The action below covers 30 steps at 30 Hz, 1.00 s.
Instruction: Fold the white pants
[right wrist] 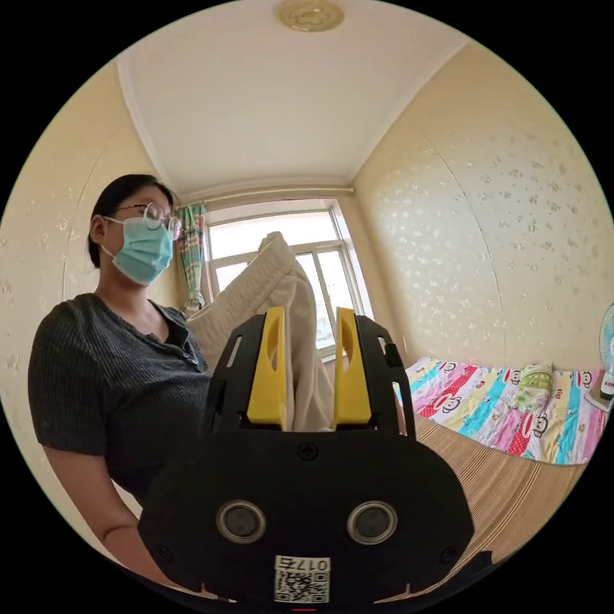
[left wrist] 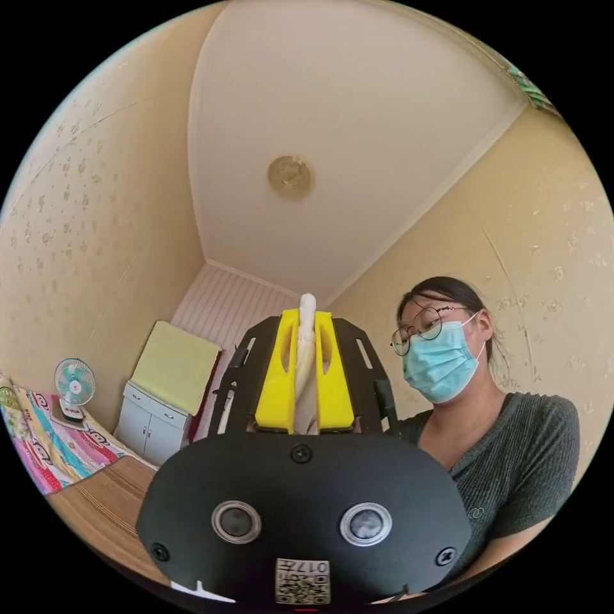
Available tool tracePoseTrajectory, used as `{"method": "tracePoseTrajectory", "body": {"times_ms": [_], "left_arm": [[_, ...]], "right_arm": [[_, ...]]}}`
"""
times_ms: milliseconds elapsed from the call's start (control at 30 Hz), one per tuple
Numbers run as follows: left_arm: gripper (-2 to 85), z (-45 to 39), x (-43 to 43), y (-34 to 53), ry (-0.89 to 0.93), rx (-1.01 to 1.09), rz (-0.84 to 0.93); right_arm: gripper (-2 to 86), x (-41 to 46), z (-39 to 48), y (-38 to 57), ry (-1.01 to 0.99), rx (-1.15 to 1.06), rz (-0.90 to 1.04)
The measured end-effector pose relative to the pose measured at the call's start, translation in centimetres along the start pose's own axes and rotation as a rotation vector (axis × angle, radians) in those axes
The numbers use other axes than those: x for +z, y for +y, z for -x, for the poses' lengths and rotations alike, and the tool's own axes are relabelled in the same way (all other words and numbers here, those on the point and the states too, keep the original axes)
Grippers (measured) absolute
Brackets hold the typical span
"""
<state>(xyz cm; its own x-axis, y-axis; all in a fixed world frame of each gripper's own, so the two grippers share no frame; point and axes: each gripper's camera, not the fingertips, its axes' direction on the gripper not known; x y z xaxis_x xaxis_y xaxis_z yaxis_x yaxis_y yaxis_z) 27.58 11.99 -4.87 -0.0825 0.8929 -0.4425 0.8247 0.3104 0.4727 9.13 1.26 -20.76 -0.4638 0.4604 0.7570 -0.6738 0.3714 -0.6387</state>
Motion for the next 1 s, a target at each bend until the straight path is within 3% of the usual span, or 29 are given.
{"method": "tracePoseTrajectory", "body": {"times_ms": [200,300,400,467,533,700,1000], "left_arm": [[4.3,-0.2,4.3,-1.4,-0.132,0.032,0.013],[4.4,-0.5,5.9,-2.5,-0.138,0.044,0.006],[4.4,-0.9,6.9,-4.1,-0.133,0.041,-0.004],[4.3,-1.5,6.7,-5.2,-0.142,0.046,-0.016],[4.3,-2.3,5.7,-6.7,-0.147,0.060,-0.054],[4.3,-4.4,2.0,-14.4,-0.194,0.076,-0.119],[4.5,-11.2,6.5,-27.1,-0.277,0.222,-0.204]], "right_arm": [[18.0,0.8,1.9,12.4,-0.239,0.150,-0.199],[18.4,3.3,2.7,13.1,-0.097,0.194,-0.184],[16.9,6.1,2.1,9.7,0.085,0.212,-0.052],[8.0,6.0,1.9,6.9,0.141,0.140,-0.084],[5.1,6.5,1.8,1.8,0.246,0.030,-0.019],[3.9,9.2,6.2,-8.9,0.518,-0.227,0.093],[3.7,12.2,15.7,-24.2,0.643,-0.413,0.051]]}}
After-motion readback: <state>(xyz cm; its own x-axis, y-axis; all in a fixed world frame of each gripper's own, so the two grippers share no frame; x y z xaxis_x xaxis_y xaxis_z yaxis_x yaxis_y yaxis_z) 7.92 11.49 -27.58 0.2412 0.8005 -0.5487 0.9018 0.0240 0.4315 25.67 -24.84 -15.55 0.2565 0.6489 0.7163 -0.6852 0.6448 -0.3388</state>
